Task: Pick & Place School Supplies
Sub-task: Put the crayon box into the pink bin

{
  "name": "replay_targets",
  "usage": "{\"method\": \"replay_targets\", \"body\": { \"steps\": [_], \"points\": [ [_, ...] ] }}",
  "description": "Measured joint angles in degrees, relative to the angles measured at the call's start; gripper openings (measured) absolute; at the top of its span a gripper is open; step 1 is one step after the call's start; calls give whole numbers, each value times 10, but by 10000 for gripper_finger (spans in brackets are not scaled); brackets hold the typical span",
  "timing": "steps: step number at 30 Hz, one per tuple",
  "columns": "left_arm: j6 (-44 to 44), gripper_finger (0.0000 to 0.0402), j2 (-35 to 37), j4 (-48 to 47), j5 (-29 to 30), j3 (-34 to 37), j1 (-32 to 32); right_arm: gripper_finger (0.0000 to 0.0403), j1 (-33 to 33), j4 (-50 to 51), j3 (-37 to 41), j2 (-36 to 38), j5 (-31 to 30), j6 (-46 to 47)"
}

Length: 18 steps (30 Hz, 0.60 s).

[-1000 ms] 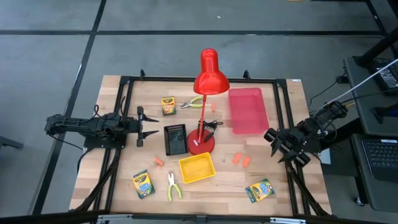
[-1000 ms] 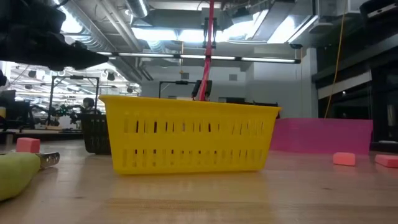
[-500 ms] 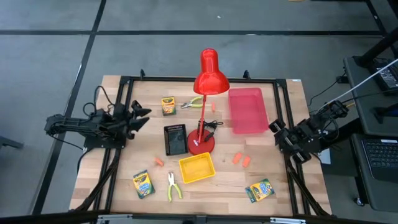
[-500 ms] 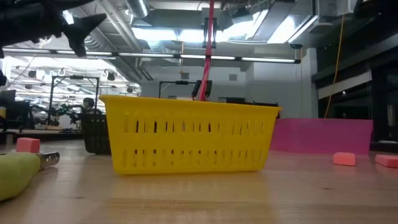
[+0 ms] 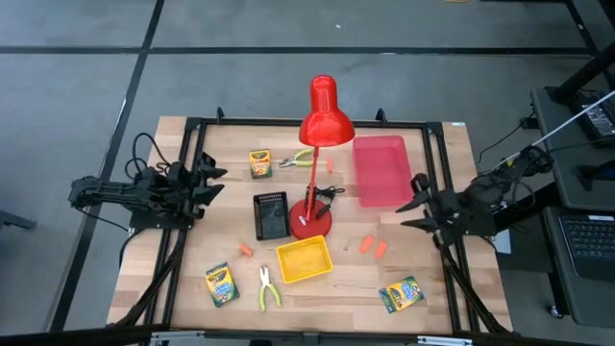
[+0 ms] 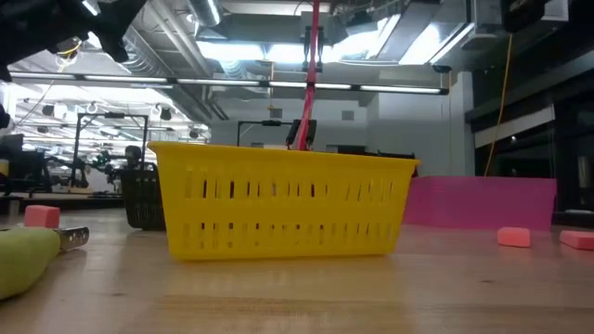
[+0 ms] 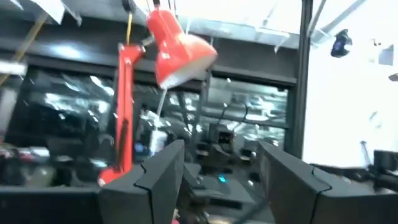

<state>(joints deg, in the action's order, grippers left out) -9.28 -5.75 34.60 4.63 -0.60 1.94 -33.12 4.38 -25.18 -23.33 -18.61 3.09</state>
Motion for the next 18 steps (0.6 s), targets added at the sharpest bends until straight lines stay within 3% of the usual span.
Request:
{"method": "replay_targets", "body": {
  "steps": [4, 7, 10, 14, 16, 18],
  "points": [
    [-93, 198, -20, -16, -52, 0, 0, 150, 0, 52, -43, -50, -29, 34],
    [-130, 198, -42, -28, -58, 0, 0, 150, 0, 51, -52, -58, -29, 54],
    [-167, 198, -74, -87, -19, -1, 0, 150, 0, 64, -52, -58, -32, 83],
    [-194, 198, -130, -157, 140, -1, 4, 150, 0, 68, -52, -59, -48, 105],
    [-162, 198, -160, -143, 177, 0, 13, 150, 0, 68, -52, -59, -50, 108],
    [-101, 198, -189, -64, 174, 0, 29, 150, 0, 61, -52, -59, -50, 108]
  ]
}}
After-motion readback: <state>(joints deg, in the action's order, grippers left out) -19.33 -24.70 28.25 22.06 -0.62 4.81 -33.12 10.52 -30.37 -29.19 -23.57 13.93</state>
